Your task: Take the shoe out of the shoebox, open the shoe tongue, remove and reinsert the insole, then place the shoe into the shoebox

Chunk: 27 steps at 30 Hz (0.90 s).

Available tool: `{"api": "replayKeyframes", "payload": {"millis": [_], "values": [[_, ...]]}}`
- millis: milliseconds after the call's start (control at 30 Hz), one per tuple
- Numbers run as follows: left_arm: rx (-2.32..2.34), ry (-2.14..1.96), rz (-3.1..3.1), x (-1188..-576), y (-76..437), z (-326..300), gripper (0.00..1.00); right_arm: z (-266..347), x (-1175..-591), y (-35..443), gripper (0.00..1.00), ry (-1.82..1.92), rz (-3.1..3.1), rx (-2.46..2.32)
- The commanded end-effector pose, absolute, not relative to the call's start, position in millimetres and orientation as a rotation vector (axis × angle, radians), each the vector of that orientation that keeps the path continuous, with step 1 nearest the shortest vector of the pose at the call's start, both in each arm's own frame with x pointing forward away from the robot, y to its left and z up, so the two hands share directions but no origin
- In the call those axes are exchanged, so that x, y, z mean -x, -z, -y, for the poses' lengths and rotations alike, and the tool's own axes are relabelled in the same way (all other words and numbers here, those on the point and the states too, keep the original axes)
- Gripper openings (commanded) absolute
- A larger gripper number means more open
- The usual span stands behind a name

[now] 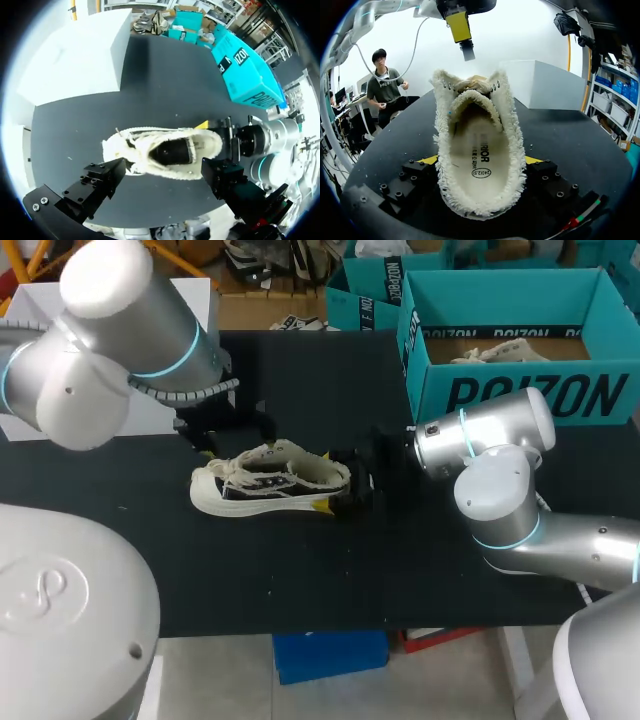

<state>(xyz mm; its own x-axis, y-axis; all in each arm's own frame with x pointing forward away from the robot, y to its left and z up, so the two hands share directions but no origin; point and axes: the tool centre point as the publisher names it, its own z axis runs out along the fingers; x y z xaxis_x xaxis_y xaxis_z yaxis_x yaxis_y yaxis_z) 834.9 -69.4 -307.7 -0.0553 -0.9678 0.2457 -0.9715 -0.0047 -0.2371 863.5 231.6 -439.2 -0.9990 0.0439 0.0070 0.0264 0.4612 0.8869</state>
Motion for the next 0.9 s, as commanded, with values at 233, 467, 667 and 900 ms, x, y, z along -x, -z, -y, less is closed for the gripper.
{"api": "replayKeyframes", "payload": {"millis": [233, 467, 667, 900], "values": [[-2.164, -0.283, 2.382, -852, 327, 109, 1.00, -234, -865, 442, 0.00, -1.619, -2.671, -0.067], [-2.233, -0.025, 2.576, -867, 346, 130, 1.00, -234, -865, 442, 0.00, -1.619, -2.671, -0.067], [-2.257, 0.153, 2.645, -869, 352, 141, 1.00, -234, -865, 442, 0.00, -1.619, -2.671, -0.067], [-2.326, 0.366, 2.666, -868, 356, 141, 1.00, -234, -865, 442, 0.00, -1.619, -2.671, -0.067]]}}
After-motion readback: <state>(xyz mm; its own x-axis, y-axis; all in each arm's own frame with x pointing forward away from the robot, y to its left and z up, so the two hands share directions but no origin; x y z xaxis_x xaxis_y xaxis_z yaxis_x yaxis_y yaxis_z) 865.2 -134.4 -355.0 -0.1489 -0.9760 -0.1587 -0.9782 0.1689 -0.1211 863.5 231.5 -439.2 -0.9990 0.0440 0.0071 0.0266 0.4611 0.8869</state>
